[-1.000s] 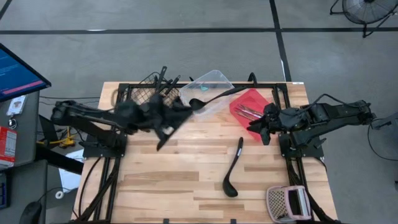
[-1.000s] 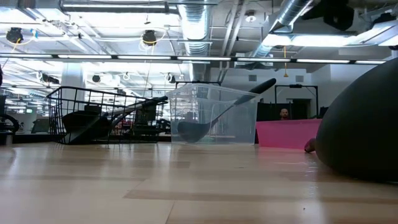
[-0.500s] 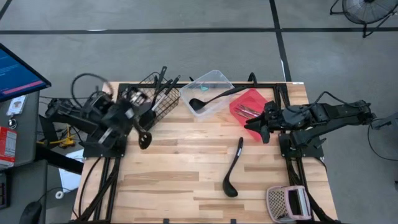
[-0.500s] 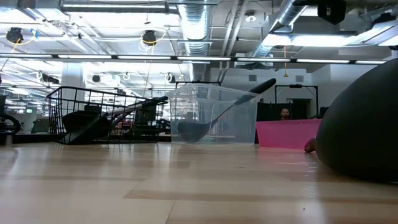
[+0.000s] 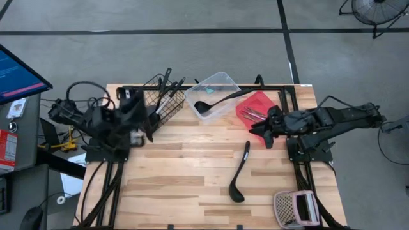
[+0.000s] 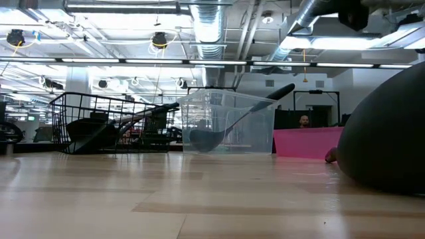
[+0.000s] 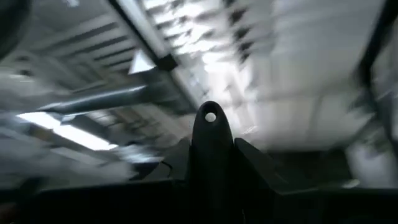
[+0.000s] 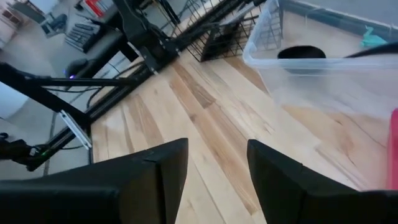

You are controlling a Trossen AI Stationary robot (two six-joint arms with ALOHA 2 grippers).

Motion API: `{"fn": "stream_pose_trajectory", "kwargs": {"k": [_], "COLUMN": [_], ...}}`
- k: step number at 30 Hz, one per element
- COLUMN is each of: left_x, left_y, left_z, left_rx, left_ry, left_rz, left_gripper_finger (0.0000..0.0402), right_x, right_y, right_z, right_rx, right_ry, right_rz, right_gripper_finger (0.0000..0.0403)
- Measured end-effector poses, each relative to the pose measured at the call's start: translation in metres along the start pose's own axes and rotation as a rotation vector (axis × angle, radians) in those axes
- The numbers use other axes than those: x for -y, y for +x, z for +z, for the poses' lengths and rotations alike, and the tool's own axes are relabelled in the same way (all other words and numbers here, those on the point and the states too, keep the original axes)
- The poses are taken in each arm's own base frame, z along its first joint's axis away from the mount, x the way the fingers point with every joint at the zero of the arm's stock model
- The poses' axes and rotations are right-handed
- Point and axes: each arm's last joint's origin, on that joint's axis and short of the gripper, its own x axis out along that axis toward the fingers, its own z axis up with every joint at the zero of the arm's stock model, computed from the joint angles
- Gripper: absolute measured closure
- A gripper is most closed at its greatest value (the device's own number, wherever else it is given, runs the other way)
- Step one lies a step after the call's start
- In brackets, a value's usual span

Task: Pick & Place Kitchen Items
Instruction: Put the slotted spoon into the transparent bin

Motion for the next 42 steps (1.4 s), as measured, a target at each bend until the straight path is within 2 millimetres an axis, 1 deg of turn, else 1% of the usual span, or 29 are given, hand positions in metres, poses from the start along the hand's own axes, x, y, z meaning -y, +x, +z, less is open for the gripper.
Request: {"fn": "stream_pose_trajectory", "kwargs": {"k": [3,6,9,11,13,15,18,24,27,30,34,37,39,42], "left_x": [-0.007,-0.015,-0.020,-0.021,-0.020,-0.018,-0.011,0.013,0.026,0.038,0.051,0.058,0.058,0.054], "left_y": [0.002,0.004,0.005,0.004,0.003,0.001,-0.001,-0.011,-0.017,-0.023,-0.026,-0.026,-0.024,-0.021], "left_z": [-0.009,-0.020,-0.031,-0.039,-0.048,-0.058,-0.071,-0.102,-0.112,-0.114,-0.107,-0.093,-0.080,-0.063], "left_rx": [-0.156,-0.301,-0.438,-0.522,-0.600,-0.656,-0.696,-0.770,-0.774,-0.723,-0.606,-0.488,-0.393,-0.325], "left_ry": [0.211,0.378,0.530,0.615,0.697,0.763,0.838,1.097,1.160,1.109,0.921,0.675,0.471,0.212], "left_rz": [0.147,0.255,0.303,0.312,0.294,0.270,0.228,0.061,-0.020,-0.095,-0.179,-0.253,-0.328,-0.385], "left_gripper_finger": [0.0340,0.0340,0.0340,0.0340,0.0340,0.0340,0.0340,0.0340,0.0340,0.0340,0.0340,0.0340,0.0340,0.0337], "right_x": [-0.002,-0.002,-0.001,-0.005,-0.004,-0.006,-0.006,-0.006,-0.006,-0.006,-0.006,-0.006,-0.006,-0.006], "right_y": [0.006,0.013,0.017,0.021,0.023,0.025,0.028,0.028,0.027,0.027,0.027,0.027,0.027,0.027], "right_z": [-0.002,-0.005,-0.008,-0.006,-0.009,-0.007,-0.009,-0.009,-0.009,-0.009,-0.009,-0.009,-0.009,-0.009], "right_rx": [-0.018,-0.046,-0.071,-0.061,-0.078,-0.066,-0.078,-0.079,-0.077,-0.079,-0.079,-0.079,-0.080,-0.079], "right_ry": [0.005,0.013,0.004,0.010,0.001,0.012,0.013,0.021,0.022,0.022,0.021,0.021,0.021,0.021], "right_rz": [-0.017,-0.046,-0.068,-0.059,-0.073,-0.061,-0.070,-0.070,-0.067,-0.066,-0.067,-0.067,-0.066,-0.066], "right_gripper_finger": [0.0239,0.0240,0.0241,0.0240,0.0238,0.0237,0.0235,0.0236,0.0236,0.0235,0.0234,0.0235,0.0234,0.0232]}}
